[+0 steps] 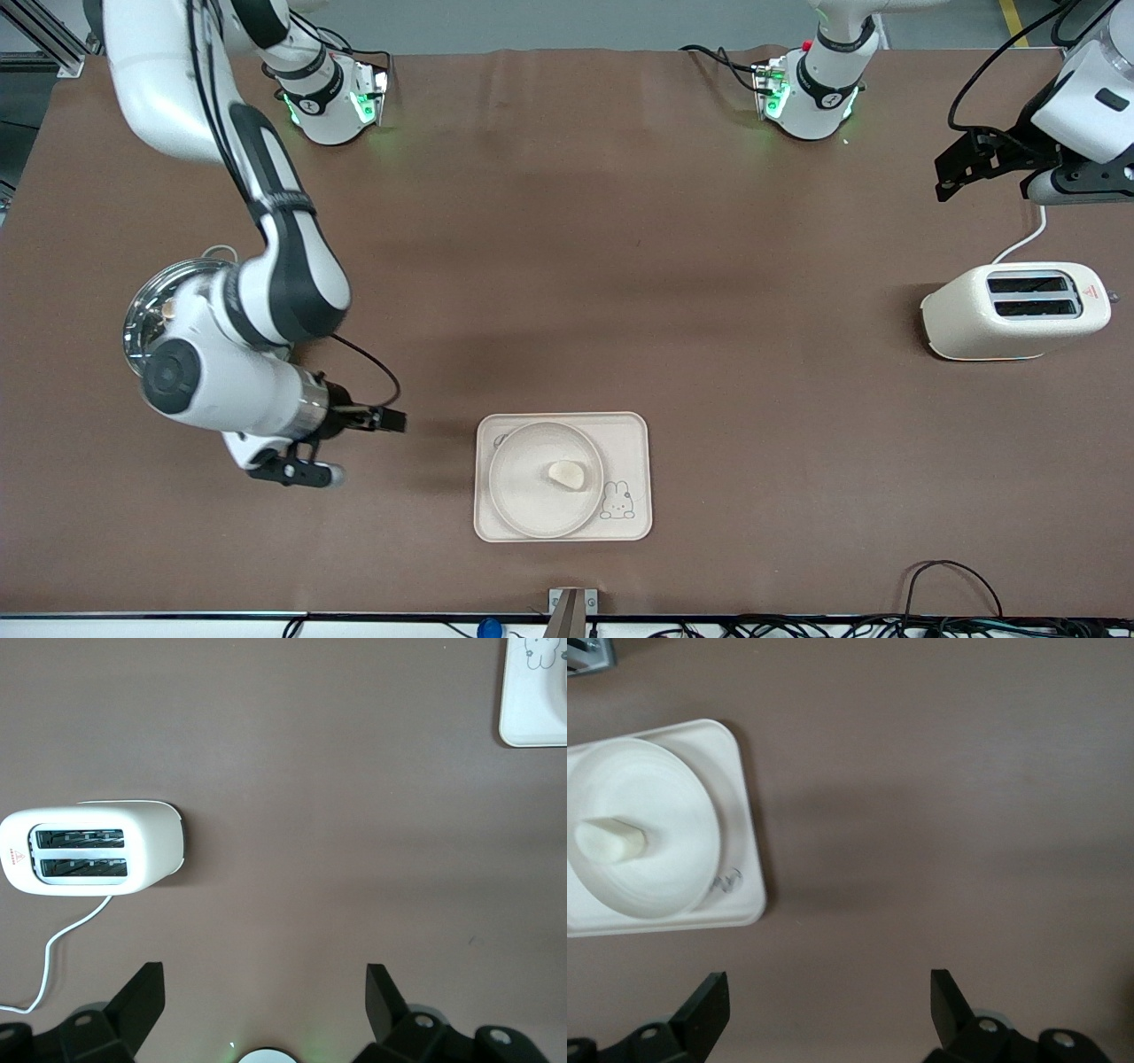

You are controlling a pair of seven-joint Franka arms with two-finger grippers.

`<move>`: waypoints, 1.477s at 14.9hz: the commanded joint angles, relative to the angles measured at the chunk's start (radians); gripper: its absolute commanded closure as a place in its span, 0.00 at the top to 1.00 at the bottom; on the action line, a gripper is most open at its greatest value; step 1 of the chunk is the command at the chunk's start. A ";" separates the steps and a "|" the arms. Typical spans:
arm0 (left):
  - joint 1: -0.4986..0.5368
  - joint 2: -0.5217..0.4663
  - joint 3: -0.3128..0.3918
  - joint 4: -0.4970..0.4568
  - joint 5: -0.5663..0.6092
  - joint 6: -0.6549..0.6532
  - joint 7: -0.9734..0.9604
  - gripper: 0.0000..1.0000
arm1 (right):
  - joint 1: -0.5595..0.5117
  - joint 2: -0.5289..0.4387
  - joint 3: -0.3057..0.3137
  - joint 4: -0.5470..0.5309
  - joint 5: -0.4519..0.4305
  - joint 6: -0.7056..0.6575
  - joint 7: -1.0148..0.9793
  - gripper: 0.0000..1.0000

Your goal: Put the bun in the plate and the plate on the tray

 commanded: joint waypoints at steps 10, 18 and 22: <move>0.005 -0.018 -0.008 0.013 -0.016 -0.018 0.023 1.00 | -0.172 -0.649 -0.049 -0.548 -0.143 -0.154 -0.176 1.00; 0.010 -0.004 -0.005 0.045 -0.016 -0.018 0.057 1.00 | -0.206 -0.785 -0.046 -0.498 -0.193 -0.305 -0.245 1.00; 0.008 -0.003 -0.005 0.047 -0.017 -0.018 0.060 1.00 | -0.206 -0.781 -0.044 -0.470 -0.233 -0.316 -0.248 1.00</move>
